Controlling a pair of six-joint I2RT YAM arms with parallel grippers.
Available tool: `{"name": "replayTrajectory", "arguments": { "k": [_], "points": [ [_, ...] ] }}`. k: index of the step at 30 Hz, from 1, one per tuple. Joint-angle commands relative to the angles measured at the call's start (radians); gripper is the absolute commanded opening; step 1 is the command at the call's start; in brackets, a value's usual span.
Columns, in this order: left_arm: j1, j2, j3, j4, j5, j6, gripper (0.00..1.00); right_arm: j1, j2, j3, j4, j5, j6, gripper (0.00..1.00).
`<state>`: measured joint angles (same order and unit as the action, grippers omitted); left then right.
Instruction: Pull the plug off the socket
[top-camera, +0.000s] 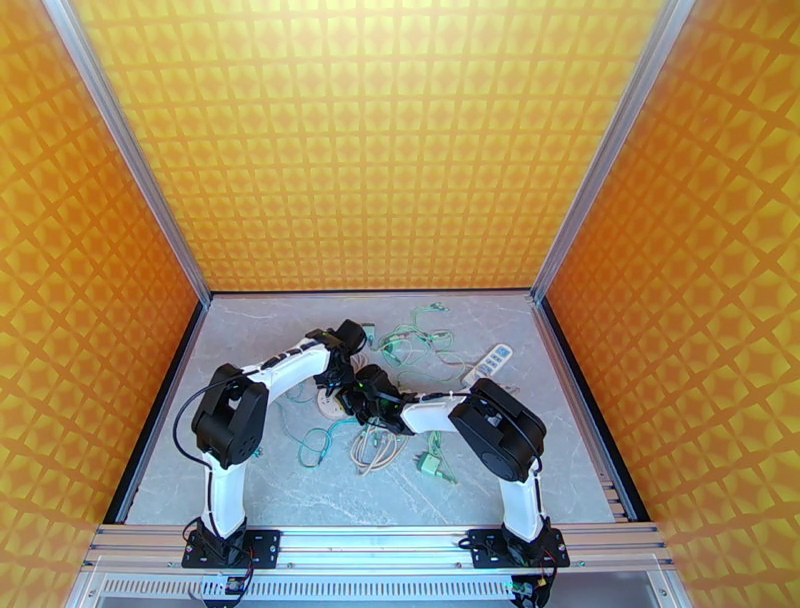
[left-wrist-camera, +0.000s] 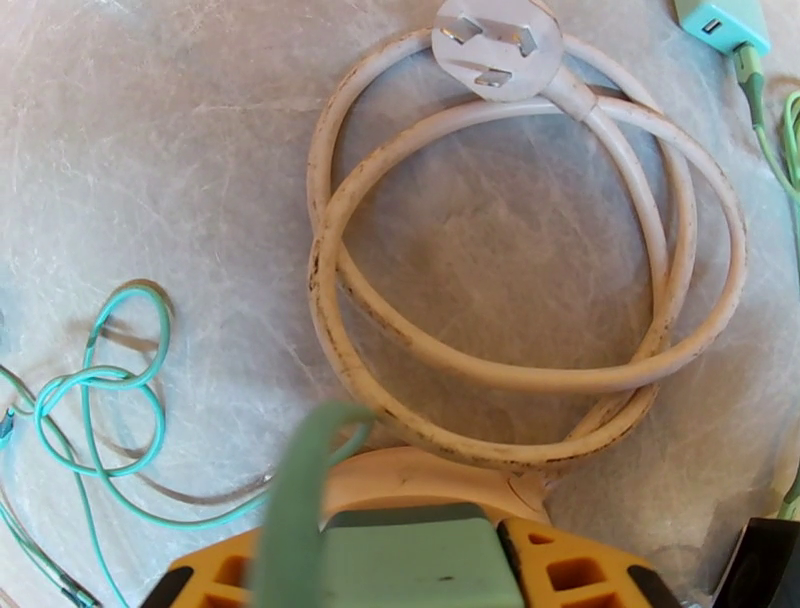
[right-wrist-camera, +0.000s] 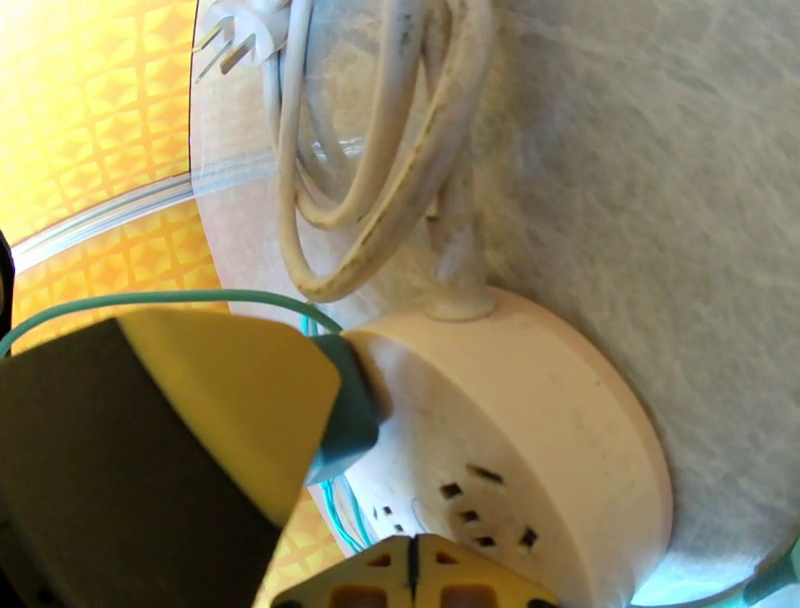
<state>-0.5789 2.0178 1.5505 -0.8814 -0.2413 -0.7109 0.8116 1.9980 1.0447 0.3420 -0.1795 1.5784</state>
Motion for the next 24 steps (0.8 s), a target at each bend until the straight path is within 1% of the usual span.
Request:
{"name": "replayTrajectory", "arguments": {
  "k": [1,4,7,10,15,20,22,24],
  "points": [
    [-0.04,0.023,0.013,-0.048,-0.029,0.008,0.19,0.015,0.056,-0.02,-0.251,-0.006,0.016,0.0],
    [-0.026,0.009,0.015,-0.047,-0.007,0.0,0.18,0.015,0.047,-0.02,-0.287,0.009,0.015,0.0],
    [0.012,-0.033,-0.008,-0.013,0.058,-0.023,0.18,0.015,0.039,-0.015,-0.316,0.019,0.008,0.0],
    [0.049,-0.083,-0.072,0.024,0.104,-0.05,0.18,0.015,0.038,-0.014,-0.33,0.022,0.006,0.0],
    [0.074,-0.111,-0.093,0.027,0.111,-0.058,0.19,0.015,0.038,-0.017,-0.327,0.026,0.011,0.0],
    [0.068,-0.092,-0.085,0.023,0.129,-0.043,0.18,0.015,0.047,-0.008,-0.333,0.019,0.01,0.0],
    [0.053,-0.067,-0.057,-0.004,0.103,-0.014,0.18,0.015,0.053,-0.003,-0.34,0.014,0.01,0.0],
    [0.028,-0.03,-0.021,-0.047,0.052,0.006,0.18,0.015,0.055,0.004,-0.35,0.013,0.007,0.0]
  ]
}}
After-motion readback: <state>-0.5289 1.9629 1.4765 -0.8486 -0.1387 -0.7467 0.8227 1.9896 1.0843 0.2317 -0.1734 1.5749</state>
